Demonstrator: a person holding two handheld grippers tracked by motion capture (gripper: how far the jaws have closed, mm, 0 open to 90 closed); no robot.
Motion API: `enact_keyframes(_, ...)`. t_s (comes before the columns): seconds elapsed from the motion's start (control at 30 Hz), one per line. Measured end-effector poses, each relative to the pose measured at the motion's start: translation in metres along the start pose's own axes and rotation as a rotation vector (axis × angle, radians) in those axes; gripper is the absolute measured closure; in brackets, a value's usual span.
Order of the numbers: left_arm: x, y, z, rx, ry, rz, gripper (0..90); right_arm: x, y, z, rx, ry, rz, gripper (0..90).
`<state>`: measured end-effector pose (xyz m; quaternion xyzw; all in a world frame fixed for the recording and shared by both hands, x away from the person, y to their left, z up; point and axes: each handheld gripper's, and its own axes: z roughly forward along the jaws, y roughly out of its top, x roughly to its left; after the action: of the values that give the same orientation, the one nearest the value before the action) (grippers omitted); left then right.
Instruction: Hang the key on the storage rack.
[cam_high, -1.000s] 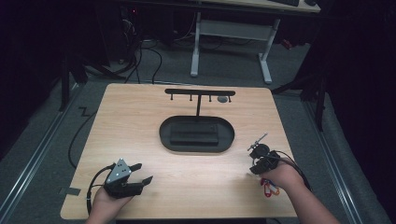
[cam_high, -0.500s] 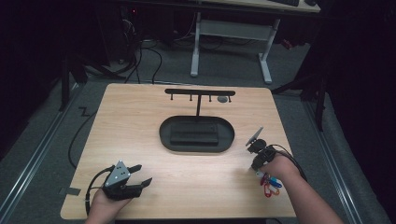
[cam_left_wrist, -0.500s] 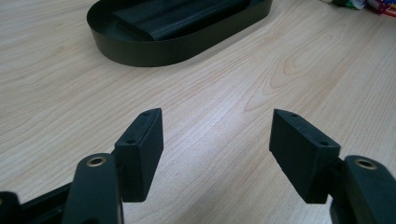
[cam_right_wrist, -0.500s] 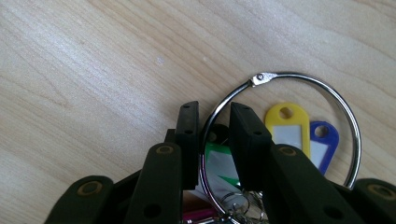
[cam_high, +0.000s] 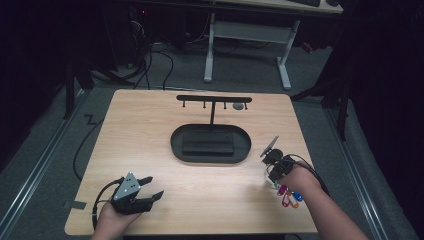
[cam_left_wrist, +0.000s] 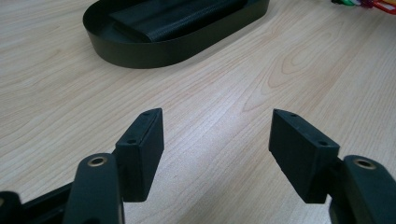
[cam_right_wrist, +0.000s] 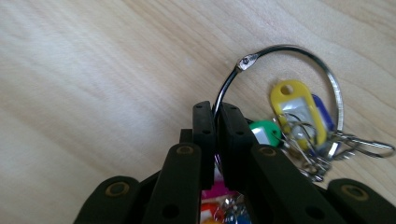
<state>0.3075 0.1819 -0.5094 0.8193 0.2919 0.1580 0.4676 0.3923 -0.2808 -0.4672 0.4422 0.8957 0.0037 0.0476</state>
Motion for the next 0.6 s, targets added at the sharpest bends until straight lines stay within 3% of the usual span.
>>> enact_keyframes(0.3, 0.003, -0.001, -0.003, -0.011, 0.006, -0.019, 35.5, 0.017, -0.006, -0.044, -0.057, -0.022, -0.068, 87.2)
enact_keyframes(0.6, 0.004, -0.002, -0.003, -0.014, 0.006, -0.02, 35.6, 0.023, -0.013, -0.077, -0.085, -0.039, -0.073, 87.7)
